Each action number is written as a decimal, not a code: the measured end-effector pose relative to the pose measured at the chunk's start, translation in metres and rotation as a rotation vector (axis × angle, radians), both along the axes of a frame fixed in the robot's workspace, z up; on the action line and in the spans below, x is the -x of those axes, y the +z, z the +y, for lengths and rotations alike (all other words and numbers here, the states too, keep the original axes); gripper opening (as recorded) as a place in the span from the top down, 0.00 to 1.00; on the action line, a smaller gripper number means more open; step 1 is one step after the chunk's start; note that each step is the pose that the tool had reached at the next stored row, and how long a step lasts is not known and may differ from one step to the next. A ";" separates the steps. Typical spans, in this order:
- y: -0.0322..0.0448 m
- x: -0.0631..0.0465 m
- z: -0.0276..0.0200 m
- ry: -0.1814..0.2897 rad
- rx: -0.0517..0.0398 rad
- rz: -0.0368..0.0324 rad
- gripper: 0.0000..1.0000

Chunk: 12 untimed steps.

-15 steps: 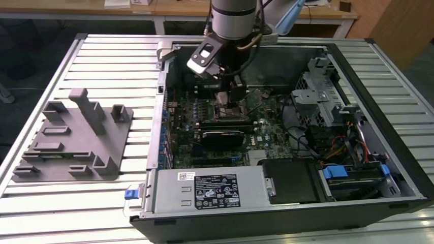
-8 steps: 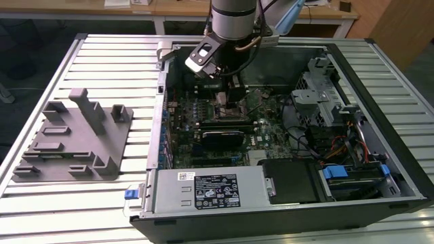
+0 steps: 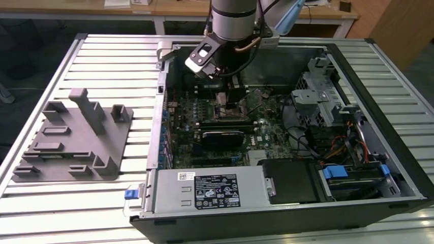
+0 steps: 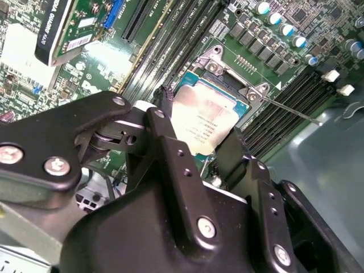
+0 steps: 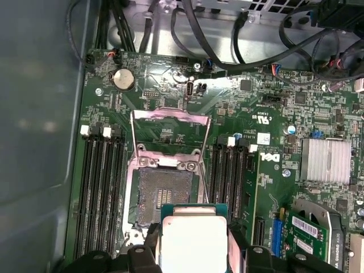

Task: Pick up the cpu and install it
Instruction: 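Place the cpu into insertion slot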

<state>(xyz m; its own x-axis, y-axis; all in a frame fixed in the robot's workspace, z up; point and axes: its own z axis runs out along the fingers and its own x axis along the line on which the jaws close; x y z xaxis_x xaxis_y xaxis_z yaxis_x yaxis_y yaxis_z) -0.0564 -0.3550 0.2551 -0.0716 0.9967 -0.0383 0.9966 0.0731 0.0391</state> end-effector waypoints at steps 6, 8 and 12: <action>-0.0030 -0.001 0.0001 -0.010 -0.0015 0.0001 0.45; -0.0043 -0.001 0.0002 -0.010 -0.0016 0.0000 0.45; -0.0071 -0.002 0.0003 -0.010 -0.0016 0.0000 0.45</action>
